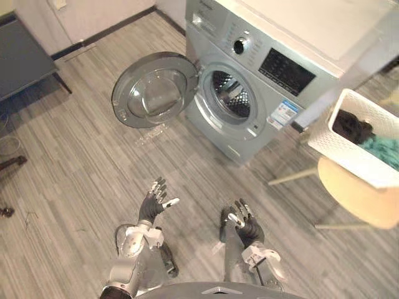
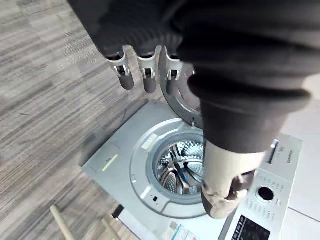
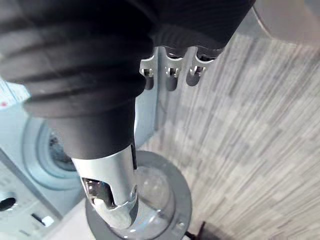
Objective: Pick up the laundry basket with both hands and put the clothes into the washing machine.
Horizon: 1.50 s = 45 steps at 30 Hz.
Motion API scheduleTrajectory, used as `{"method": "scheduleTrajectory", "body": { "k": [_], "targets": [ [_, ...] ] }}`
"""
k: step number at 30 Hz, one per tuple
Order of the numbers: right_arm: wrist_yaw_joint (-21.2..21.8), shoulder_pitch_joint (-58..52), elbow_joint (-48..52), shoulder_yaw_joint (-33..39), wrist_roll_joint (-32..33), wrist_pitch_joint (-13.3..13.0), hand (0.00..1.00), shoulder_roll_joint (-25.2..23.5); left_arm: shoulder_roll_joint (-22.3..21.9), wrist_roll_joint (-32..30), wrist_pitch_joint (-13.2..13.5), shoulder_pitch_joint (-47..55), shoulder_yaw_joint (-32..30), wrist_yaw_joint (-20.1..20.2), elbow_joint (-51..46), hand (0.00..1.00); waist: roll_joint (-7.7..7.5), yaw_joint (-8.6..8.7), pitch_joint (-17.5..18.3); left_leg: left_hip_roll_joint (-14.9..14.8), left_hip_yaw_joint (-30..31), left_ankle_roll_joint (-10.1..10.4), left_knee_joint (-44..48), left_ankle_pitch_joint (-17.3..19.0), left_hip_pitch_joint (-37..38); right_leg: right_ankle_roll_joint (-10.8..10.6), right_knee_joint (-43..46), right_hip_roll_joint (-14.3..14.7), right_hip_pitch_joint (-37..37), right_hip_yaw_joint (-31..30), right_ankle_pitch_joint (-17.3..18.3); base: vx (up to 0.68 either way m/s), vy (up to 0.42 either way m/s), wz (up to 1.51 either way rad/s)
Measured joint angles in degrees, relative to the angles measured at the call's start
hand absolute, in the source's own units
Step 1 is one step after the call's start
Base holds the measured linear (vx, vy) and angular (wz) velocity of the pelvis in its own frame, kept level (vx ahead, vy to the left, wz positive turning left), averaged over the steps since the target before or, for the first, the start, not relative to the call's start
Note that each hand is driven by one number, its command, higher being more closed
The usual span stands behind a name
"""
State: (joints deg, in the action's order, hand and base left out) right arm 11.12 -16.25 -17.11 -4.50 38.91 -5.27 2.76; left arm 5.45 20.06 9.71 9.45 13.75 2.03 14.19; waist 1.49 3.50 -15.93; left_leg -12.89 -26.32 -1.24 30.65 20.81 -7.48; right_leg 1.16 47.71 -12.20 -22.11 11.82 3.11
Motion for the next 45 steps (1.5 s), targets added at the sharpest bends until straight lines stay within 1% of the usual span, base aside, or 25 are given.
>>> {"method": "scheduleTrajectory", "body": {
  "k": [1, 2, 4, 6, 9, 13, 14, 15, 17, 19, 21, 24, 26, 29, 31, 34, 35, 36, 37, 38, 40, 42, 43, 44, 45],
  "targets": [
    [-0.1, 0.2, -0.7, -0.9, -0.3, 0.0, 0.00, -0.1, 0.3, 0.0, 0.0, 0.3, -0.2, 0.3, 0.0, 0.00, -0.11, -0.28, 1.3, 1.1, -1.1, -0.7, -2.6, -1.5, 0.8, -0.2, 5.7, -0.3, 3.3, 2.7, 1.8, -0.18, 0.113, -0.41],
    [-0.2, 0.7, -0.9, -1.3, -0.7, 0.0, 0.00, -0.2, 0.6, -0.1, 0.0, 0.4, -0.3, 0.7, 0.0, 0.00, -1.66, -0.16, 2.8, 2.3, -1.5, -1.4, -5.0, -3.2, 0.6, -0.8, 7.7, -0.5, 6.0, 4.6, 3.1, -0.12, 0.046, -0.21],
    [-0.3, 1.0, -0.9, -1.3, -1.1, 0.0, 0.00, -0.2, 0.8, -0.1, 0.0, -0.3, -0.3, 1.0, -0.1, 0.00, -2.56, -0.29, 3.6, 4.2, -2.3, -2.1, -8.7, -6.0, 0.1, -3.2, 6.8, 0.0, 10.7, 6.9, 4.7, -0.12, 0.010, -0.05],
    [-1.0, 2.3, -0.5, -0.9, -1.5, -0.1, 0.00, -0.1, 0.5, -0.1, -0.1, -0.4, -1.3, 1.2, -0.2, 0.00, -4.24, -2.56, 6.0, 4.5, -5.6, -2.8, -9.8, -8.3, -2.9, -6.6, -7.6, 2.7, 17.5, 7.3, 6.7, -0.20, -0.019, -0.60],
    [-3.3, 5.0, 1.6, 0.5, -3.4, -1.2, 0.00, -0.3, -0.2, -0.2, -0.6, -0.3, -2.3, 1.1, -0.4, 0.00, -4.05, -4.31, 7.1, 3.2, -7.7, -3.5, -10.6, -12.4, -8.6, -5.2, -27.3, 7.6, 19.3, 3.9, 10.3, -0.24, -0.081, -0.91],
    [-8.2, 5.0, 5.7, 3.1, -5.7, -3.4, 0.00, -0.7, 0.1, -0.5, -1.0, -0.4, -2.2, 0.7, -1.6, 0.00, -3.97, -4.05, 6.8, -0.4, -9.6, -2.8, -7.3, -13.1, -9.6, -4.6, -38.1, 10.9, 22.6, 0.4, 9.9, -0.26, -0.172, -0.62],
    [-9.7, 4.9, 7.1, 3.1, -7.7, -4.4, 0.00, -0.8, 0.1, -0.6, -0.9, -0.2, -1.9, 0.7, -2.7, 0.00, -3.55, -4.09, 6.5, -1.9, -8.4, -2.1, -6.2, -13.3, -9.6, -3.9, -37.9, 12.1, 22.5, -0.8, 9.5, -0.23, -0.140, -0.76],
    [-11.0, 4.9, 7.8, 3.1, -8.2, -5.5, 0.00, -1.0, 0.1, -0.6, -0.9, -0.4, -1.3, 0.6, -3.3, 0.00, -3.38, -3.64, 6.3, -2.5, -3.7, -0.2, -5.3, -14.3, -10.2, -3.4, -36.6, 12.8, 21.6, -2.2, 9.2, -0.23, -0.137, -0.76],
    [-12.2, 4.5, 9.3, 3.2, -9.3, -5.9, 0.00, -1.4, 0.0, -0.6, -0.9, -0.5, 0.2, 0.5, -4.6, 0.00, -3.26, -3.51, 5.8, -3.0, 4.2, 1.1, -3.1, -14.3, -10.7, -3.3, -33.8, 13.7, 19.9, -5.2, 9.1, -0.19, -0.096, -0.89],
    [-13.0, 2.7, 12.5, 3.0, -9.6, -6.4, 0.00, -2.2, -1.1, -0.6, -0.8, -0.7, 1.4, -0.1, -5.6, 0.00, -2.21, -3.51, 5.0, -3.8, 9.6, 3.4, -1.2, -12.0, -9.8, -3.3, -31.9, 15.0, 19.0, -8.7, 9.1, -0.18, 0.006, -1.36],
    [-13.2, 0.4, 15.4, 2.6, -9.6, -7.0, 0.00, -2.9, -2.5, -0.3, 0.0, -0.7, 2.2, -1.7, -6.4, 0.00, -1.39, -3.52, 4.7, -4.4, 11.3, 4.2, -1.0, -8.6, -8.3, -2.9, -30.3, 16.2, 17.1, -12.2, 9.5, -0.26, 0.124, -1.43],
    [-14.6, -4.0, 19.2, 2.3, -9.5, -7.2, 0.00, -4.7, -3.2, 0.8, 0.4, -1.8, 2.7, -3.9, -6.6, 0.00, -2.21, -2.47, 4.6, -4.6, 6.4, 4.3, 0.1, -6.7, -7.3, -3.0, -27.6, 15.0, 13.9, -14.9, 11.0, -0.21, 0.167, -0.86],
    [-15.2, -5.6, 19.5, 1.2, -8.8, -7.2, 0.00, -5.7, -2.5, 1.2, 0.7, -1.8, 3.6, -5.7, -6.6, 0.00, -3.90, -2.08, 4.5, -1.2, 2.4, 4.3, -3.4, -6.5, -2.5, -4.5, -26.0, 11.2, 13.5, -17.4, 11.7, -0.09, 0.208, -0.88],
    [-15.1, -4.8, 19.0, 0.4, -8.9, -7.4, 0.00, -5.5, -1.6, 1.2, 2.0, -2.3, 6.5, -5.7, -6.7, 0.00, -3.85, -0.65, 5.6, 1.3, -1.1, 3.6, -5.9, -6.4, -0.7, -5.9, -25.4, 7.3, 10.8, -17.5, 10.7, -0.04, 0.189, -0.71],
    [-15.1, -3.4, 17.8, -0.8, -8.9, -7.3, 0.00, -5.1, -0.9, 1.2, 2.2, -3.3, 6.9, -5.9, -6.7, 0.00, -3.80, -0.60, 5.5, 0.8, -2.7, 3.0, -6.0, -6.0, -0.6, -5.6, -23.8, 6.3, 8.1, -17.0, 9.3, -0.02, 0.121, -0.60],
    [-15.5, -1.8, 17.2, 0.4, -9.1, -7.3, 0.00, -5.0, -0.3, 2.4, 2.8, -5.5, 8.6, -6.7, -6.4, 0.00, -2.56, 0.32, 4.8, -1.8, -2.8, 4.7, -5.8, -5.0, 0.9, -5.3, -22.9, 5.3, 3.4, -15.6, 8.6, 0.06, -0.036, -0.19],
    [-15.9, -1.0, 16.5, 1.0, -9.5, -7.4, 0.00, -5.0, -0.1, 2.4, 2.9, -5.6, 9.1, -6.7, -5.9, 0.00, -2.83, 0.51, 5.0, -2.4, -2.4, 6.2, -5.6, -4.5, 2.4, -5.4, -26.3, 4.4, 3.1, -14.6, 5.7, 0.23, -0.174, 0.07],
    [-17.0, -0.9, 16.3, 1.2, -10.1, -7.6, 0.00, -5.0, 0.3, 2.4, 3.2, -5.4, 9.3, -6.7, -4.8, 0.00, -4.48, 0.79, 5.8, -2.6, -1.5, 8.6, -3.2, -3.7, 4.0, -7.5, -28.8, 3.1, 3.8, -13.6, -2.6, 0.25, -0.191, 0.11],
    [-17.3, -0.4, 16.1, 1.1, -10.1, -7.6, 0.00, -4.5, -0.7, 2.5, 3.2, -5.7, 9.0, -6.7, -3.4, 0.00, -3.27, 0.87, 5.7, -4.2, -0.8, 9.3, -2.5, -3.2, 4.7, -8.2, -26.9, 3.9, 4.0, -12.6, -1.2, 0.31, -0.225, 0.03],
    [-17.7, -0.3, 16.6, 1.1, -10.2, -7.6, 0.00, -3.5, -1.9, 3.0, 3.1, -5.1, 8.9, -6.7, -2.8, 0.00, -1.47, 0.68, 6.6, -5.9, 0.0, 10.3, -2.6, -3.4, 5.0, -7.4, -25.0, 5.6, 3.6, -12.2, 0.3, 0.26, -0.191, -0.15],
    [-17.9, 0.9, 18.0, 1.1, -12.0, -7.6, 0.00, -2.6, -2.5, 3.5, 3.2, -4.5, 8.2, -6.6, -2.9, 0.00, -0.37, 0.01, 7.0, -8.2, 1.2, 11.3, -1.4, -4.6, 6.2, -6.2, -20.8, 8.3, 2.6, -12.3, 4.1, 0.33, -0.275, -0.36],
    [-18.0, 0.8, 20.5, 0.8, -14.2, -7.5, 0.00, -2.7, -3.7, 3.8, 3.1, -3.3, 6.7, -6.5, -3.2, 0.00, -0.01, -0.07, 6.8, -12.6, 7.0, 4.6, 11.1, -8.1, 2.1, -4.0, -16.7, 10.8, 4.2, -11.1, 8.7, 0.31, -0.333, -0.20],
    [-18.0, 0.0, 21.9, 0.7, -15.2, -7.5, 0.00, -2.6, -4.2, 4.6, 3.1, -2.4, 6.4, -6.4, -3.4, 0.00, 0.07, -0.33, 6.7, -14.8, 9.8, -2.1, 18.5, -12.9, -0.5, -3.0, -15.8, 11.8, 6.5, -10.7, 10.6, 0.33, -0.271, -0.16],
    [-18.1, -2.3, 24.3, 0.7, -16.9, -7.5, 0.00, -2.5, -4.4, 4.6, 2.7, -0.3, 6.6, -5.4, -3.7, 0.00, 0.09, -1.53, 6.5, -18.1, 12.6, -6.5, 26.8, -23.7, -3.3, -1.3, -16.5, 13.0, 11.5, -10.0, 12.7, 0.33, -0.232, -0.12],
    [-18.2, -3.2, 25.4, 1.0, -16.9, -7.6, 0.00, -2.1, -4.4, 4.6, 2.6, 0.3, 7.1, -5.0, -3.8, 0.00, 0.04, -1.59, 6.7, -18.6, 12.5, -6.0, 29.7, -24.0, -4.2, -0.8, -17.0, 13.0, 13.2, -9.7, 13.3, 0.31, -0.170, 0.03]
  ]
}}
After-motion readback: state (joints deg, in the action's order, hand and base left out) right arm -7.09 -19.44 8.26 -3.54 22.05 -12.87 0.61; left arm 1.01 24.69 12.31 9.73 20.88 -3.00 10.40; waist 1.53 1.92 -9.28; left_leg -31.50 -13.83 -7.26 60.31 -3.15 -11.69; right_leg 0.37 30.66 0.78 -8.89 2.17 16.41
